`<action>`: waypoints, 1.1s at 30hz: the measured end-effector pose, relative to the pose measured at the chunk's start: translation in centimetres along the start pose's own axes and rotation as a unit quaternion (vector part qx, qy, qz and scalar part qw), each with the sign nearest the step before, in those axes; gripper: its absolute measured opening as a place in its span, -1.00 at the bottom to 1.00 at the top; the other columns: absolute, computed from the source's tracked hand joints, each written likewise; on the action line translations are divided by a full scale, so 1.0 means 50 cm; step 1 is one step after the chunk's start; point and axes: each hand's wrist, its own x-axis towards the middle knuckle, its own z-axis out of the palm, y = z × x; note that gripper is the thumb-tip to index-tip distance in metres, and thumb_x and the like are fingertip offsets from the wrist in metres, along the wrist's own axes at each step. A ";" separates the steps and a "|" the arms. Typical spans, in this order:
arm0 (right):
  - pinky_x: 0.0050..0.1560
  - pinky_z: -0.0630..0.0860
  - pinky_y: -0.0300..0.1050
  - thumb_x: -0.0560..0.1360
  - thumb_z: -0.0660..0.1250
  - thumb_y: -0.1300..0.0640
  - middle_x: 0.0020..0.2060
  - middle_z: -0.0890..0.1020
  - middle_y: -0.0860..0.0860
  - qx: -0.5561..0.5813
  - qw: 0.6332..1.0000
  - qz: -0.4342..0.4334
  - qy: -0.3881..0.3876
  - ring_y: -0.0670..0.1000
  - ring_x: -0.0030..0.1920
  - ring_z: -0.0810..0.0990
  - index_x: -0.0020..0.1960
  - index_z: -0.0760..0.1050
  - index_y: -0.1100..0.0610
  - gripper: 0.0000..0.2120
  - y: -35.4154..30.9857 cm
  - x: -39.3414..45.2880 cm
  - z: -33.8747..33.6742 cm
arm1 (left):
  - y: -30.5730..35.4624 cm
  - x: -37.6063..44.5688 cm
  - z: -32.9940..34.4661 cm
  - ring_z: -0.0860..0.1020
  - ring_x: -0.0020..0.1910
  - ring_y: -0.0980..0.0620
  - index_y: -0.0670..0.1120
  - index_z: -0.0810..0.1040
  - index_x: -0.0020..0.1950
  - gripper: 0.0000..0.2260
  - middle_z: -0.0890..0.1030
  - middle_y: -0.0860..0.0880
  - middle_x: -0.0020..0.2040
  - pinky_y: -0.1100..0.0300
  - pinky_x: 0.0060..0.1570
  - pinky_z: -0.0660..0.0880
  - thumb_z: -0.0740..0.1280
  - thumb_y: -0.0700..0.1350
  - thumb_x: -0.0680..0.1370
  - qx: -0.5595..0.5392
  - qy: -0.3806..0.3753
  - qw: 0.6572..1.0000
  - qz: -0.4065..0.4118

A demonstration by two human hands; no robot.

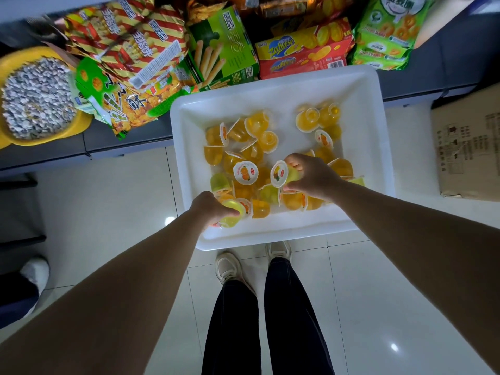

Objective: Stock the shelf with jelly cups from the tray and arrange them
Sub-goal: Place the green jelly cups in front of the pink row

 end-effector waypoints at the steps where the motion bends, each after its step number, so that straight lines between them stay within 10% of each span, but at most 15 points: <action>1: 0.14 0.48 -0.09 0.34 0.54 0.10 0.24 0.55 0.07 0.011 1.000 0.002 0.001 0.08 0.24 0.50 0.31 0.40 0.12 -0.40 -0.003 -0.004 -0.006 | 0.004 -0.007 -0.004 0.60 0.01 -0.12 -0.24 0.53 0.14 -0.44 0.58 -0.18 0.05 0.09 -0.07 0.61 0.59 0.00 0.27 -0.027 0.001 1.000 0.000; 10: 0.23 0.49 0.04 0.30 0.57 0.11 0.18 0.59 0.05 0.180 0.983 0.032 0.019 0.05 0.18 0.55 0.24 0.47 0.16 -0.44 -0.134 -0.075 -0.122 | 0.054 -0.173 -0.107 0.61 0.03 -0.08 -0.24 0.57 0.12 -0.63 0.63 -0.16 0.05 0.19 -0.11 0.56 0.52 -0.18 0.36 -0.291 -0.025 0.955 0.059; 16: -0.26 0.48 -0.43 0.36 0.50 0.29 -0.08 0.65 -0.01 0.323 0.942 -0.013 0.087 -0.19 -0.13 0.60 0.07 0.53 0.14 -0.68 -0.303 -0.182 -0.196 | 0.078 -0.324 -0.212 0.59 -0.17 0.02 -0.26 0.58 0.04 -0.79 0.63 -0.12 -0.12 0.27 -0.18 0.49 0.42 -0.33 0.43 -0.433 -0.017 0.893 0.123; 33: 0.03 0.45 -0.28 0.36 0.51 0.21 -0.01 0.67 -0.07 0.365 0.870 -0.247 0.220 -0.11 0.04 0.60 0.07 0.58 0.06 -0.69 -1.041 -0.609 -0.301 | -0.193 -0.920 -0.755 0.60 0.00 -0.07 -0.07 0.61 -0.11 -0.85 0.66 -0.10 -0.03 0.13 0.16 0.46 0.47 -0.27 0.41 -0.410 0.188 0.778 0.438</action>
